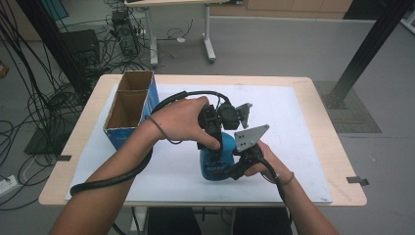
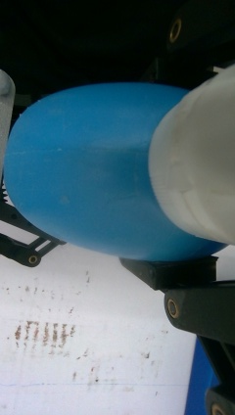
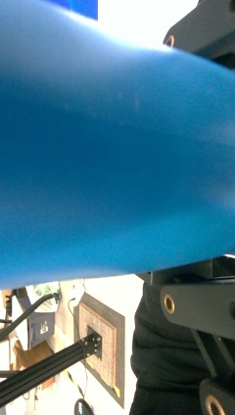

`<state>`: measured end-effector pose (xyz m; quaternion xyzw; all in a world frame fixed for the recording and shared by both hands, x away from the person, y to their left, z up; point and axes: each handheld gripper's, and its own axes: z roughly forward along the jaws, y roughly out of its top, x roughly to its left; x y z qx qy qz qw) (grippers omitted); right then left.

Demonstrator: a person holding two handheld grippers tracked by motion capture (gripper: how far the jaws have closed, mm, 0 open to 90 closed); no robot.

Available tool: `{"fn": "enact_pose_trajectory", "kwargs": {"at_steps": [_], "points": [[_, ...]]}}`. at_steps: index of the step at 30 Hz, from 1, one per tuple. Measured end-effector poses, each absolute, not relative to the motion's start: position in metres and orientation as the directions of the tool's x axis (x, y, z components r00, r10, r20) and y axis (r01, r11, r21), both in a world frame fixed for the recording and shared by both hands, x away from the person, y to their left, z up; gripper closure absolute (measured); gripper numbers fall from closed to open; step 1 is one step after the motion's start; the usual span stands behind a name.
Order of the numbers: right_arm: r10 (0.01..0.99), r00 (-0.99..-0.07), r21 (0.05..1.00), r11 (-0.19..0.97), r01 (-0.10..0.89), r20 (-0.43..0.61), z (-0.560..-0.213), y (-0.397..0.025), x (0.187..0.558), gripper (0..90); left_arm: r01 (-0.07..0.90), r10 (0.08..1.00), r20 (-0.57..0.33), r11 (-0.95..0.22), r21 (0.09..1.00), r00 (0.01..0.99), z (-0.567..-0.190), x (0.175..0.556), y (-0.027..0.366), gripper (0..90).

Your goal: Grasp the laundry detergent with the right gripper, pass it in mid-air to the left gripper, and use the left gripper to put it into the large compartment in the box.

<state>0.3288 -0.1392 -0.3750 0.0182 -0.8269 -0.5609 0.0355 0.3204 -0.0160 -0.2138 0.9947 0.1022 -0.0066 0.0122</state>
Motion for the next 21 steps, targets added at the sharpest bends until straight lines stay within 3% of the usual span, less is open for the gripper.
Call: {"fn": "enact_pose_trajectory", "kwargs": {"at_steps": [21], "points": [[-0.069,-0.997,0.928,0.373,0.010,0.039,-0.3757,-0.1375,0.3297,40.7,0.206,0.205,-0.017,-0.979,0.016,0.979,-0.2145,0.3213,-0.0147,37.1]]}}
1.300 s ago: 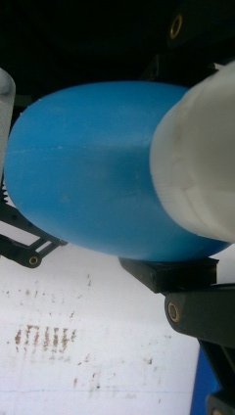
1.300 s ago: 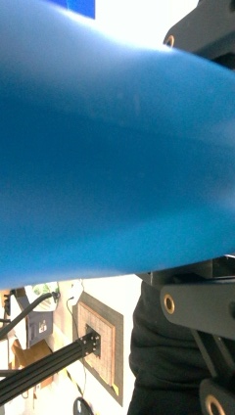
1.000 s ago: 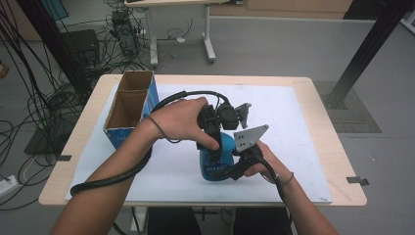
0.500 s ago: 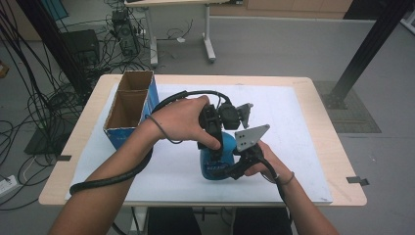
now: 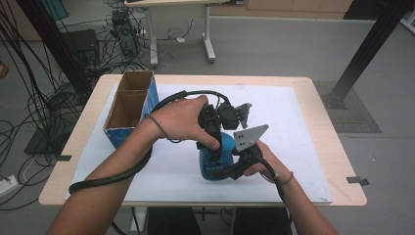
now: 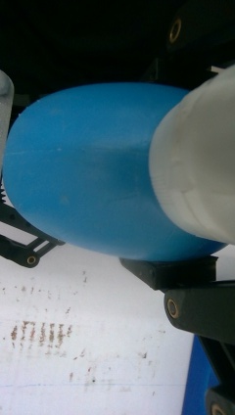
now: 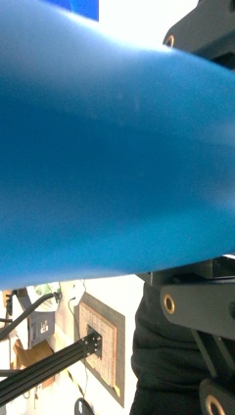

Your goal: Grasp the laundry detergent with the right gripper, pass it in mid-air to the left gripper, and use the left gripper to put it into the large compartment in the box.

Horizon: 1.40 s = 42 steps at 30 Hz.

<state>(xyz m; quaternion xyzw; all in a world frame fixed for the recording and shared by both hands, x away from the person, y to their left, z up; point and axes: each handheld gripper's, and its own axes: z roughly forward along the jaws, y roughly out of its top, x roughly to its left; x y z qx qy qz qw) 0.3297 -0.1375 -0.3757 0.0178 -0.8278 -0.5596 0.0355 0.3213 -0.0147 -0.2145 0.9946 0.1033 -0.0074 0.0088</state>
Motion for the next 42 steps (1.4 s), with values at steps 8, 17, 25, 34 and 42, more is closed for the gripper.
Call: {"fn": "enact_pose_trajectory", "kwargs": {"at_steps": [8,17,25,34,42], "points": [[-0.067,-0.997,0.929,0.371,0.012,0.040,-0.3756,-0.1382,0.3306,40.7,0.209,0.209,-0.022,-0.978,0.023,0.978,-0.2147,0.3232,-0.0148,37.1],[-0.066,-0.997,0.929,0.370,0.014,0.041,-0.3760,-0.1378,0.3313,40.7,0.210,0.209,-0.027,-0.978,0.021,0.978,-0.2148,0.3247,-0.0146,37.1],[-0.066,-0.997,0.929,0.369,0.011,0.039,-0.3758,-0.1375,0.3313,40.7,0.210,0.209,-0.028,-0.978,0.019,0.977,-0.2145,0.3246,-0.0144,37.1],[-0.069,-0.997,0.929,0.369,0.008,0.036,-0.3759,-0.1367,0.3310,40.7,0.214,0.213,-0.033,-0.977,0.016,0.976,-0.2144,0.3242,-0.0137,37.0],[-0.071,-0.997,0.930,0.366,0.008,0.036,-0.3757,-0.1363,0.3307,40.7,0.218,0.217,-0.034,-0.976,0.012,0.975,-0.2138,0.3236,-0.0141,37.0]]}}
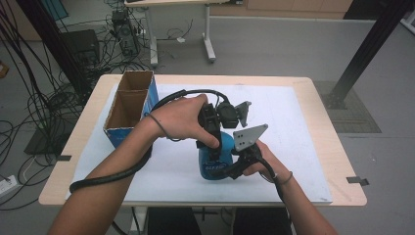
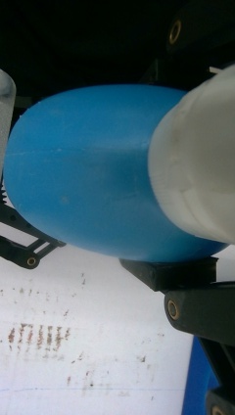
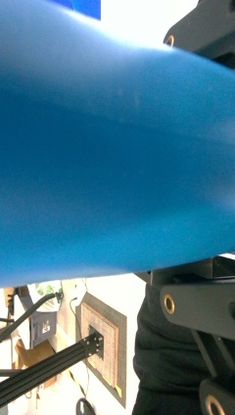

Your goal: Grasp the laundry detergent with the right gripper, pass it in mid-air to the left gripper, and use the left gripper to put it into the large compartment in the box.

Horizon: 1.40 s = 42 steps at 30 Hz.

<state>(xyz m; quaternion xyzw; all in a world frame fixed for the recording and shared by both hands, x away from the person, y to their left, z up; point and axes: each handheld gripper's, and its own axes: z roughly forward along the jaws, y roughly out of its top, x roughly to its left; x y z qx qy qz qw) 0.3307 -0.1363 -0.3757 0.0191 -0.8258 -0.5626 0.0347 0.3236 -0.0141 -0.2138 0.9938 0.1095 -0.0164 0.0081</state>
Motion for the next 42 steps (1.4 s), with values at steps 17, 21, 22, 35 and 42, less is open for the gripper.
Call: {"fn": "enact_pose_trajectory", "kwargs": {"at_steps": [17,21,22,35,42], "points": [[-0.073,-0.997,0.930,0.368,0.005,0.035,-0.3757,-0.1364,0.3299,40.7,0.217,0.216,-0.039,-0.976,0.008,0.976,-0.2137,0.3234,-0.0142,37.1],[-0.075,-0.997,0.931,0.366,0.006,0.036,-0.3755,-0.1359,0.3303,40.7,0.218,0.218,-0.040,-0.976,0.011,0.975,-0.2133,0.3238,-0.0136,37.1],[-0.076,-0.996,0.931,0.364,0.005,0.035,-0.3755,-0.1357,0.3306,40.7,0.220,0.219,-0.041,-0.975,0.012,0.975,-0.2130,0.3238,-0.0134,37.1],[-0.084,-0.996,0.936,0.351,0.002,0.034,-0.3756,-0.1341,0.3315,40.5,0.222,0.221,-0.036,-0.975,0.015,0.975,-0.2111,0.3232,-0.0124,37.3],[-0.080,-0.996,0.942,0.335,0.007,0.035,-0.3761,-0.1333,0.3311,39.7,0.220,0.219,-0.039,-0.975,0.022,0.975,-0.2088,0.3232,-0.0122,37.4]]}}
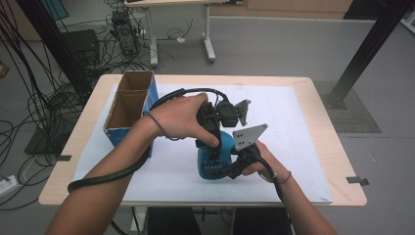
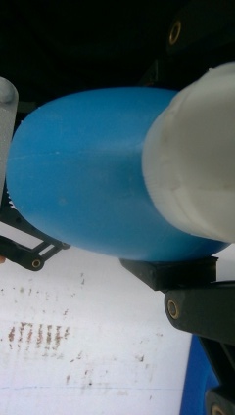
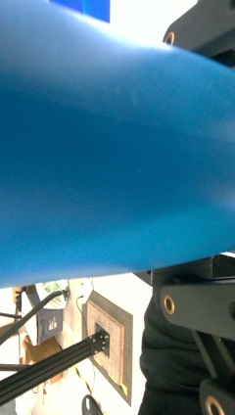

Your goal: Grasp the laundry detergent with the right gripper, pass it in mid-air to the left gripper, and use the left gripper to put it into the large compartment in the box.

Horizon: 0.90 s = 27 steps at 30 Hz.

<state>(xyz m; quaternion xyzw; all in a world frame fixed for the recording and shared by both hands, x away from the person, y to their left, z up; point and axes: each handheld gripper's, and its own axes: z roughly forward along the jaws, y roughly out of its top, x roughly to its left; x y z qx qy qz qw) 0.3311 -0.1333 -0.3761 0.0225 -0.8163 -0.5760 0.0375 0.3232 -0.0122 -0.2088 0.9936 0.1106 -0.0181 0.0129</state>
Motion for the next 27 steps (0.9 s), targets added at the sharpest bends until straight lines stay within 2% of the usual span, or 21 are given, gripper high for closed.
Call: {"fn": "enact_pose_trajectory", "kwargs": {"at_steps": [6,11,13,27], "points": [[-0.047,-0.997,0.950,0.308,0.041,0.058,-0.3777,-0.1329,0.3304,28.3,0.225,0.224,-0.040,-0.974,0.025,0.974,-0.2077,0.3236,-0.0116,37.5],[-0.018,-0.996,0.958,0.279,0.075,0.083,-0.3783,-0.1352,0.3305,5.9,0.233,0.232,-0.036,-0.972,0.027,0.972,-0.2050,0.3249,-0.0099,37.5],[-0.018,-0.997,0.962,0.265,0.074,0.081,-0.3778,-0.1360,0.3303,1.0,0.235,0.234,-0.032,-0.972,0.031,0.972,-0.2040,0.3251,-0.0094,37.5],[-0.010,-0.998,0.964,0.259,0.053,0.058,-0.3766,-0.1416,0.3306,0.1,0.243,0.241,-0.032,-0.969,0.038,0.970,-0.2028,0.3264,-0.0085,37.5]]}}
